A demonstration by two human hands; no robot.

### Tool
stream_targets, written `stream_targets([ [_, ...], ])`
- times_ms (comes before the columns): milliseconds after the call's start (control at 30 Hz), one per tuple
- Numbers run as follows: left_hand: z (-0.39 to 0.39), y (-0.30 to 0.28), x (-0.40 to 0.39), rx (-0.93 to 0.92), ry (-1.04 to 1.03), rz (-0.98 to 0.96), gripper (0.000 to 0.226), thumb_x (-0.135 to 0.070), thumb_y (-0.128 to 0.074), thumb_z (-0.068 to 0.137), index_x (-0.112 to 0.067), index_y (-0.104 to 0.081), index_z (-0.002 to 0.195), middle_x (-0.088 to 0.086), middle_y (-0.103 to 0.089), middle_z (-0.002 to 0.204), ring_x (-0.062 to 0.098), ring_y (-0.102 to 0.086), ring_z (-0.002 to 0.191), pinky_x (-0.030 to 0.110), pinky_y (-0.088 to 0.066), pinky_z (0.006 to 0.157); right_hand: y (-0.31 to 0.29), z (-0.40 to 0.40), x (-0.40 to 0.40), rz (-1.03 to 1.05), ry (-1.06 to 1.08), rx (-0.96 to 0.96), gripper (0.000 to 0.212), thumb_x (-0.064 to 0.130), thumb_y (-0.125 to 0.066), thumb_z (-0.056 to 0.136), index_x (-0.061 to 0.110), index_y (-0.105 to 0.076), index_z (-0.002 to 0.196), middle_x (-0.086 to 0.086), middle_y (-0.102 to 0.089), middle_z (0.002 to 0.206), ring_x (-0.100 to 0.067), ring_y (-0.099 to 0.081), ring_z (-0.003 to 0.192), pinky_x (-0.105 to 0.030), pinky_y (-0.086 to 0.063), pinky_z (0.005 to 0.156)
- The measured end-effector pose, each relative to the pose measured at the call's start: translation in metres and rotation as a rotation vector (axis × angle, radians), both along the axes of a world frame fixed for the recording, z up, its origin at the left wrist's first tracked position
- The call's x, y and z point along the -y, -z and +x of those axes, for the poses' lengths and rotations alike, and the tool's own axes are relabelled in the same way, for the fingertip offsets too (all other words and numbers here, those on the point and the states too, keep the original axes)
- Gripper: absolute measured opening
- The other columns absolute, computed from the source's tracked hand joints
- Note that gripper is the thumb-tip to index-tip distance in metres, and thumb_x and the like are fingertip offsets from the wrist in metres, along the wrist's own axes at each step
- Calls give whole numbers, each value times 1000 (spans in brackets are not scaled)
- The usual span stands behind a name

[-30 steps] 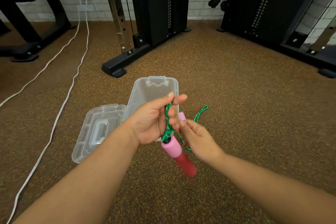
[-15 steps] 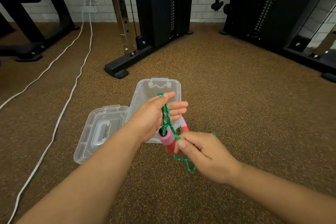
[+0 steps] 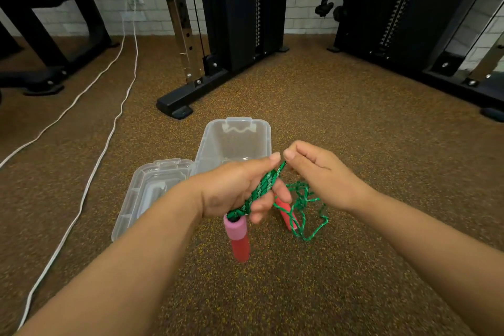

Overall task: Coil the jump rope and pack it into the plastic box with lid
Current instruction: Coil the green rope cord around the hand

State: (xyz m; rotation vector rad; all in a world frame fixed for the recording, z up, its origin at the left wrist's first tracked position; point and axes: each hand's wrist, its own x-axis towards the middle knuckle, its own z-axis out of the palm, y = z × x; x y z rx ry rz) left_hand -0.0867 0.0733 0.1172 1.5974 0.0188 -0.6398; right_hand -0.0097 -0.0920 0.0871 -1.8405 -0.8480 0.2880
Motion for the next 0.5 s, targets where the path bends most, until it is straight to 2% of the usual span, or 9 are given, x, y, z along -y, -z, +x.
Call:
stream_targets([
  [100,2,-2,-7,7,-93,-176,32,-42,-42,85,-17,-49,66,-9,-29,38,8,-30,35,20,-29,42,19,3,-2,36,-55,-106,32,39,-40,97,28,-53,70,14,-40,60,-4,-35,56,-20,-31,53],
  [233,5,-2,-26,35,-280,-328,29,-38,-47,83,-21,-45,60,-12,-26,38,4,-25,32,21,-22,42,37,8,9,40,-36,-126,31,35,-39,97,25,-55,73,18,-48,54,1,-39,53,-16,-33,54],
  [333,5,-3,-41,77,-398,-380,31,-36,-45,87,-22,-45,60,-11,-27,37,4,-25,31,20,-24,40,44,18,26,-102,1,49,25,32,-43,97,27,-59,79,22,-59,67,3,-49,60,-16,-38,59],
  [433,6,-6,-58,118,-512,-471,38,-34,-38,94,-23,-44,59,-9,-28,34,4,-25,30,19,-26,37,55,31,48,-342,61,307,20,44,-42,96,36,-59,90,16,-65,80,0,-60,75,-31,-49,70],
  [500,6,-9,-64,125,-531,-469,39,-34,-37,95,-23,-43,59,-9,-27,34,4,-24,30,20,-26,37,60,34,57,-348,143,336,15,38,-44,97,38,-58,92,19,-62,73,3,-57,69,-29,-45,65],
])
